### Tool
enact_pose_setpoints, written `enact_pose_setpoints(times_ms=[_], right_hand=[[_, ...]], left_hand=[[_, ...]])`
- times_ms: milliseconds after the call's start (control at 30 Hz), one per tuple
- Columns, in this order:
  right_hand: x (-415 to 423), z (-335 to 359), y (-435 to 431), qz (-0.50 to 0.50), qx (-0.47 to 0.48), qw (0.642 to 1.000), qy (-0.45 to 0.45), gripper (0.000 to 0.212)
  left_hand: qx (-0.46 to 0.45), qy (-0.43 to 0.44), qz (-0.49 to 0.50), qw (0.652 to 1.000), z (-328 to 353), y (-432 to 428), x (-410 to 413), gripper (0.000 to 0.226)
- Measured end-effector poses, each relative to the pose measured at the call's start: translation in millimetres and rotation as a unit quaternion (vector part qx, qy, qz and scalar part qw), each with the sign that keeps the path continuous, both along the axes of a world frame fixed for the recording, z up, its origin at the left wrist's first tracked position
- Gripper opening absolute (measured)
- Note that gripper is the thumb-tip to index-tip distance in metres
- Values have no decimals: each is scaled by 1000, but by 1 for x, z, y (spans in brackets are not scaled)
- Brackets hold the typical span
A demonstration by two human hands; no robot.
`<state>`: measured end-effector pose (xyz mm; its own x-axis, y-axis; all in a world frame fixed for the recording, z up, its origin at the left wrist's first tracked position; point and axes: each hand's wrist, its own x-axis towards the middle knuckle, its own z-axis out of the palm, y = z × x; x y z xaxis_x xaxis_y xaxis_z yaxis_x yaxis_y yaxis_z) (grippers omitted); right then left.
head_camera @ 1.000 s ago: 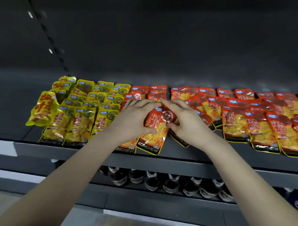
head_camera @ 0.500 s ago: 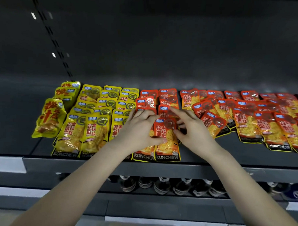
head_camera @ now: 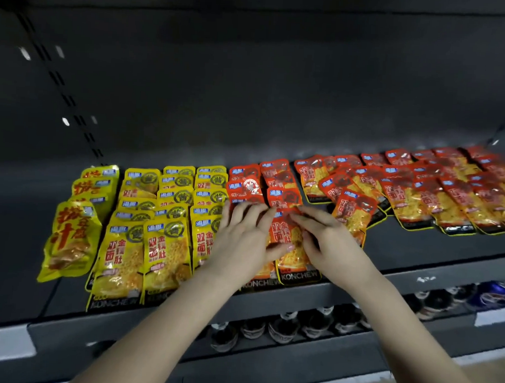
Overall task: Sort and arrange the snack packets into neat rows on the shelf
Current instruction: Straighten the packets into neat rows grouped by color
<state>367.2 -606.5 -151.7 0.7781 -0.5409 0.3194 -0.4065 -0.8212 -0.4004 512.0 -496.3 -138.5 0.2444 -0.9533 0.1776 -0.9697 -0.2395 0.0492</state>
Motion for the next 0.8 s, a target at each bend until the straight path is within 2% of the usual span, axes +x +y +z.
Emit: enact_pose_setpoints(times_ms=[367, 600, 800], right_hand=[[0, -2, -5, -22, -4, 1000, 22, 42], [-1, -2, -4, -10, 3, 1000, -3, 41], [0, 2, -2, -23, 15, 1000, 2, 40]], left_hand=[[-6, 15, 16, 1000, 0, 0, 0, 94], [-11, 36, 23, 999, -1, 2, -1, 67], [-18, 45, 27, 998, -1, 1, 0, 60]])
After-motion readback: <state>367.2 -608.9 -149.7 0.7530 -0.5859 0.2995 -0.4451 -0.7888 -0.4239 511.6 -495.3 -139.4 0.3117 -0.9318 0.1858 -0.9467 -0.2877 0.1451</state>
